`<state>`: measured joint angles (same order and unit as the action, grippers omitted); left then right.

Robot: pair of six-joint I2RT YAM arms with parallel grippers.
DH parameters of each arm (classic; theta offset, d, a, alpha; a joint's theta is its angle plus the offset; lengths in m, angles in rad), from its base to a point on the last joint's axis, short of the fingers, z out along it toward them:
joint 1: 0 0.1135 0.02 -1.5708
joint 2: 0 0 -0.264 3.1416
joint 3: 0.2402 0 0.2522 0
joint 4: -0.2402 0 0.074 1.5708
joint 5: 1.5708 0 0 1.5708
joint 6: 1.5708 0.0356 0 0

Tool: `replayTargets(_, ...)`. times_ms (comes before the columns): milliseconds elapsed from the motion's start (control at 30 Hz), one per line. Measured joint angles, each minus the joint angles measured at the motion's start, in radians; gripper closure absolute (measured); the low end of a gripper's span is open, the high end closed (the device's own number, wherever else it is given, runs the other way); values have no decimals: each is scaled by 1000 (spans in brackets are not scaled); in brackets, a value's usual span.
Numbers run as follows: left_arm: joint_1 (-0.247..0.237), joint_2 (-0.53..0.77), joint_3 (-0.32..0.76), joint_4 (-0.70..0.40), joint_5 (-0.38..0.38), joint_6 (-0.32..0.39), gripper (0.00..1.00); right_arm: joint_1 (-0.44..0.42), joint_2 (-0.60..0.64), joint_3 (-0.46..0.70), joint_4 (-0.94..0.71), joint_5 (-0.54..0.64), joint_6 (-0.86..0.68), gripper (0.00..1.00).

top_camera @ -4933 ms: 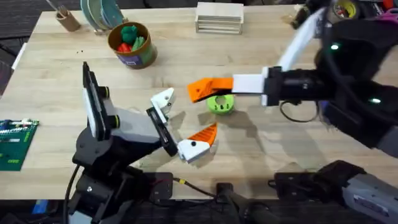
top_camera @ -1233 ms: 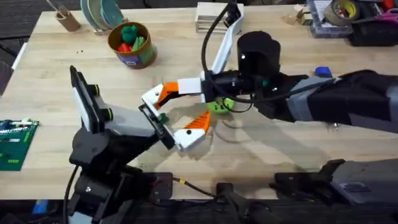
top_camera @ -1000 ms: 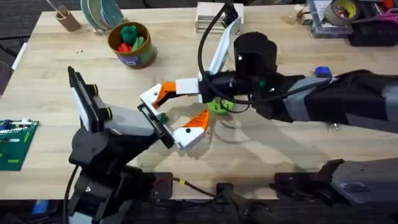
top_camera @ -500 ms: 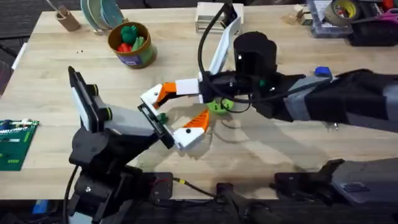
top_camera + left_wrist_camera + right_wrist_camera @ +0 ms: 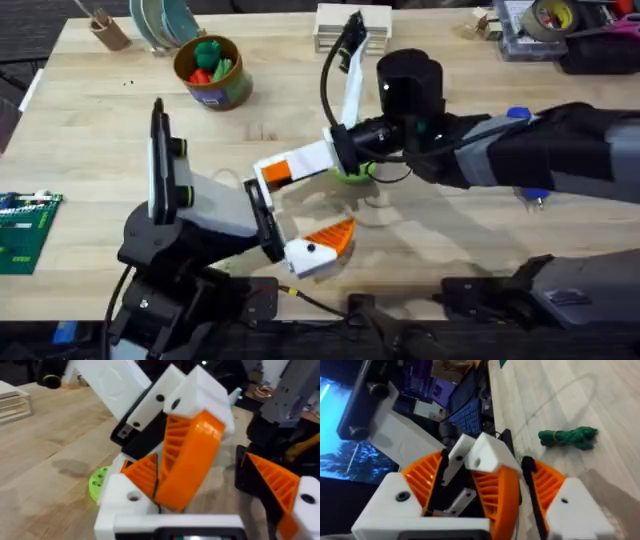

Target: Pick up the gripper from the table and insert it into the empty holder that is missing its gripper. Then pick up a screw, insert it into the mounting hole, and use the screwdriver to tighten it. Finally, clean up the table by picking up the vegetable and placing it into the bucket.

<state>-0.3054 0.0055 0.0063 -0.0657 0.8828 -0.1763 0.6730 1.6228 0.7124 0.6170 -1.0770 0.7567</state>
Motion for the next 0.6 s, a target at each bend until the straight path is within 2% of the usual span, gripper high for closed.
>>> replayTargets(67,-2,0,0,-1,24,2,8,-6,2,1,-1,-32,1,52)
replayTargets(333,-2,0,0,-2,62,5,7,-101,2,2,-17,-74,-17,42)
replayTargets(600,-2,0,0,-2,65,5,8,-214,2,2,-2,71,-59,36)
